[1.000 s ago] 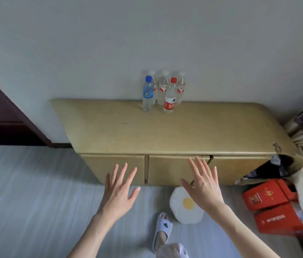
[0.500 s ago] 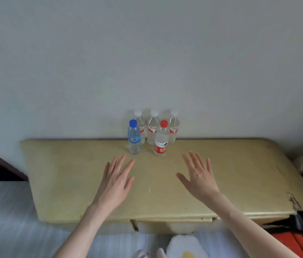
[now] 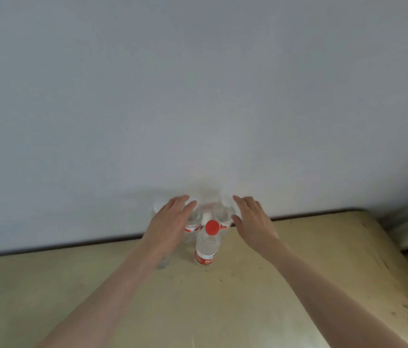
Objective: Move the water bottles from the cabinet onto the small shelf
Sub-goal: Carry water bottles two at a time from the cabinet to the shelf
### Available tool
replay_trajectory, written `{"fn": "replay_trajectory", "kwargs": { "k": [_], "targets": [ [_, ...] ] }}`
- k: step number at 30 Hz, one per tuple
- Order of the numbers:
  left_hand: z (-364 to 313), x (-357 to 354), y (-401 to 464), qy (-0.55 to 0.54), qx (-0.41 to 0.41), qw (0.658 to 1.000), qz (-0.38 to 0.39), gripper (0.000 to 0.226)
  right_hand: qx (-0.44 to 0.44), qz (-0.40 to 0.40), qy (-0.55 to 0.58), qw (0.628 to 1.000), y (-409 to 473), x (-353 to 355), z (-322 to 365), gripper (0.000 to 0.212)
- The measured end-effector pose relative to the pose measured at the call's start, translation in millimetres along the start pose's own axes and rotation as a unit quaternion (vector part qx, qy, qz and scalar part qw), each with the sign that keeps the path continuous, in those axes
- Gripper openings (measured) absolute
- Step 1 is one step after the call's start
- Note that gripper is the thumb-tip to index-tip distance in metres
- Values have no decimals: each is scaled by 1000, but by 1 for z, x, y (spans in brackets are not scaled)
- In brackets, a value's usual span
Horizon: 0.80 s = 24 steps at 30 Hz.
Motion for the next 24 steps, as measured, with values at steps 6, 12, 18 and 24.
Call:
{"fn": "replay_trajectory", "kwargs": {
  "k": [6,12,18,24],
  "targets": [
    [11,-26,34,-47,11,998,42,58,-14,50,34,998,37,-16,-2,52],
    [15,-35,45,-113,28,991,59,41,-38,34,69,996,51,-27,-3,40],
    [13,-27,47,-131,37,988,76,35,-61,21,112,992,49,-28,-8,37],
    [-6,4,51,-133,9,991,27,35,-80,-66,180,978,25,7,-20,34]
  ]
}}
Point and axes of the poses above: each hand's wrist, its own y-axis towards the middle knuckle, its own x-axis out of the back of the hand, z = x × y, the point moved 4 cm from there along y, towards the middle knuckle, and after that the axes turned 3 degrees about -y, right-handed, at the moved point
